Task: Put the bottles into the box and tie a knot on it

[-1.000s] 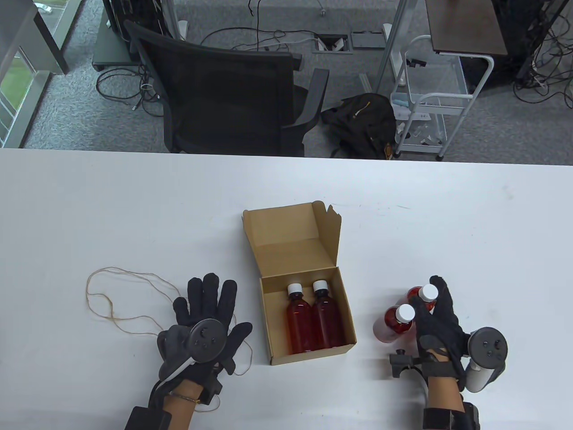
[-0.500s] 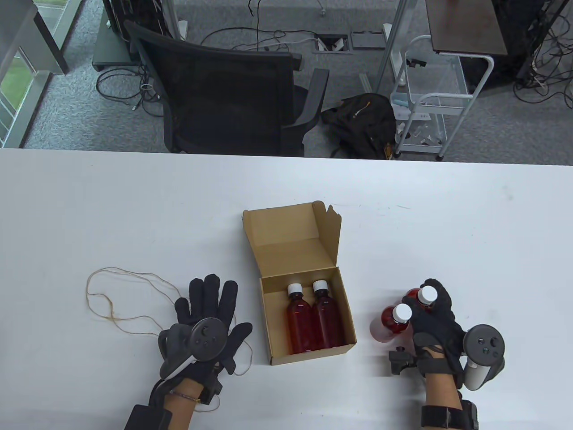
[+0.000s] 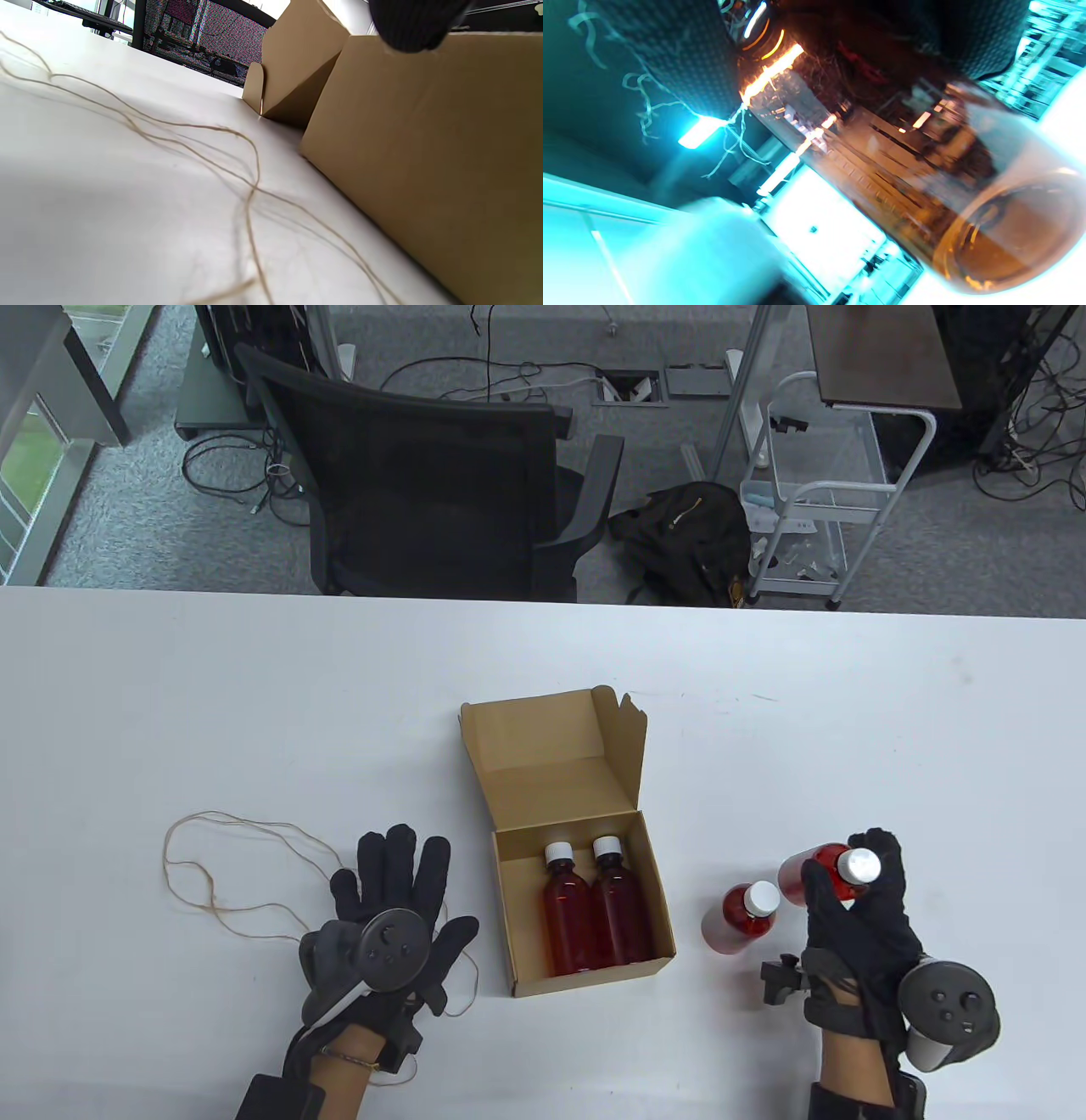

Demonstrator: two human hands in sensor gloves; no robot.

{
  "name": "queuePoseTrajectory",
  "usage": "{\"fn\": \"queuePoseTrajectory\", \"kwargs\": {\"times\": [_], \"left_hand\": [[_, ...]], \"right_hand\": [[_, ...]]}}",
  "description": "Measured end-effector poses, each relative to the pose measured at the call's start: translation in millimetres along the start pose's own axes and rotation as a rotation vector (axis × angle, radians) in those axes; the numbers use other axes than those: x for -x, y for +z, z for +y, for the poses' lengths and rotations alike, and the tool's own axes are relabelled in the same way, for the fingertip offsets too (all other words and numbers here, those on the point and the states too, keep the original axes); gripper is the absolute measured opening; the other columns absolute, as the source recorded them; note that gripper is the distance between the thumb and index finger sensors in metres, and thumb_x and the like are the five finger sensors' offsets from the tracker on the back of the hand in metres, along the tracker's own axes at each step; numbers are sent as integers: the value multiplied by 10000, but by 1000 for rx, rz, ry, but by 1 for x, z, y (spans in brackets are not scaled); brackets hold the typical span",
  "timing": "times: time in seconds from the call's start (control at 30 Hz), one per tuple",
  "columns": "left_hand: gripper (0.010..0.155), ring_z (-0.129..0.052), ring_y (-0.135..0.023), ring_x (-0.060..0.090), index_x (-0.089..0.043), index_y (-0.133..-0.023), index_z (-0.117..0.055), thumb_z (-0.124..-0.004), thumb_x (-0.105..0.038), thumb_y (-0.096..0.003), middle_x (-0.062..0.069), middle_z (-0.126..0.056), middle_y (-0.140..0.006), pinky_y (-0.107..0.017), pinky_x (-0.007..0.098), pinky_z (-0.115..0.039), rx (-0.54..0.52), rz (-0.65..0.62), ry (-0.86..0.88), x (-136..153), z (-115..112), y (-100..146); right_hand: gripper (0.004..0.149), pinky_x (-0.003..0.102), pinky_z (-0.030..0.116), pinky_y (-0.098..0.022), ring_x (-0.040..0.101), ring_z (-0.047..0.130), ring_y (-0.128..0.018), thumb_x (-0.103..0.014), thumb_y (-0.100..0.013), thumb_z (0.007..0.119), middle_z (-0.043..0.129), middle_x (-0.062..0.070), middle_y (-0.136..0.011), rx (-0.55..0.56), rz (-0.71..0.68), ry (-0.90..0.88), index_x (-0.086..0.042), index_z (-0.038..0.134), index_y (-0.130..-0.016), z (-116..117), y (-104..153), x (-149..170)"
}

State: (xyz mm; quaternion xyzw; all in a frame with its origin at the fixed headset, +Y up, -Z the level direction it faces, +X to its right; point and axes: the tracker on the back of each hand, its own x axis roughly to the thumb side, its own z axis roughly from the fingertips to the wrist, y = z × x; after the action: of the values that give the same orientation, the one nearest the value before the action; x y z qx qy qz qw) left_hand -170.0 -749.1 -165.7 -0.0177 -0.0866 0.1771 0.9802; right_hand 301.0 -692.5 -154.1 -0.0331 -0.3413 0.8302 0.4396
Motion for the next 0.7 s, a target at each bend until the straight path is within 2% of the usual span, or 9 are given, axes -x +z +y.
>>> {"fn": "queuePoseTrajectory", "kwargs": {"times": [0.1,0.2,0.27,0.33,0.43,0.53,0.57,0.67,0.7], "left_hand": [[956,-105,-1082,615,-250,-1194,-158,-724,-618,-517,266,-65,-1250,-654,815,-240,7,0,2,0,0,0],[955,-105,-1082,616,-249,-1194,-160,-725,-618,-517,266,-67,-1250,-655,814,-239,13,-1,-3,-1,-1,-1],[954,-102,-1082,615,-251,-1194,-161,-724,-619,-517,265,-63,-1251,-655,814,-237,13,0,-4,-1,-1,-1],[956,-101,-1082,614,-250,-1195,-160,-725,-618,-516,266,-64,-1250,-655,815,-236,14,1,-5,-1,-1,-1],[954,-99,-1083,613,-253,-1195,-160,-724,-618,-518,264,-61,-1251,-655,814,-234,17,2,2,0,0,-1],[954,-99,-1083,614,-252,-1195,-161,-724,-618,-518,267,-61,-1251,-655,815,-233,16,2,13,1,0,-2],[954,-99,-1082,615,-251,-1195,-161,-725,-617,-518,268,-59,-1250,-654,815,-233,16,0,15,2,1,-2],[952,-99,-1082,616,-249,-1195,-166,-726,-615,-518,269,-63,-1249,-654,816,-232,28,-1,21,2,-1,-4],[953,-99,-1081,616,-248,-1196,-163,-724,-616,-520,268,-60,-1249,-654,815,-233,33,-4,16,3,-1,-4]], "right_hand": [[806,661,712,-542,552,800,-764,-420,-493,899,718,339,-943,-5,-121,39,34,517,-1038,-5,-3,-36],[810,658,732,-528,550,826,-743,-429,-494,899,738,343,-931,-62,-202,89,41,525,-1037,1,-5,-78],[800,673,715,-528,566,815,-741,-411,-495,908,734,356,-930,-90,-283,140,55,542,-1032,11,-5,-108],[802,652,734,-529,540,831,-743,-438,-498,891,742,334,-935,-86,-403,270,43,540,-1035,21,-7,-135],[800,647,735,-535,534,832,-748,-442,-497,885,743,327,-938,-147,-492,277,37,539,-1037,41,-7,-166],[812,646,770,-502,533,873,-706,-454,-491,888,781,333,-909,-332,-414,175,61,558,-1026,75,-5,-187],[820,640,791,-479,530,894,-680,-462,-487,889,798,331,-895,-465,-326,153,70,563,-1020,94,-5,-189],[838,621,842,-410,509,956,-601,-485,-484,877,836,330,-852,-687,-107,148,105,572,-996,135,0,-185],[840,610,855,-391,499,970,-582,-493,-482,875,845,326,-841,-723,-60,150,110,581,-987,143,2,-182]]}}
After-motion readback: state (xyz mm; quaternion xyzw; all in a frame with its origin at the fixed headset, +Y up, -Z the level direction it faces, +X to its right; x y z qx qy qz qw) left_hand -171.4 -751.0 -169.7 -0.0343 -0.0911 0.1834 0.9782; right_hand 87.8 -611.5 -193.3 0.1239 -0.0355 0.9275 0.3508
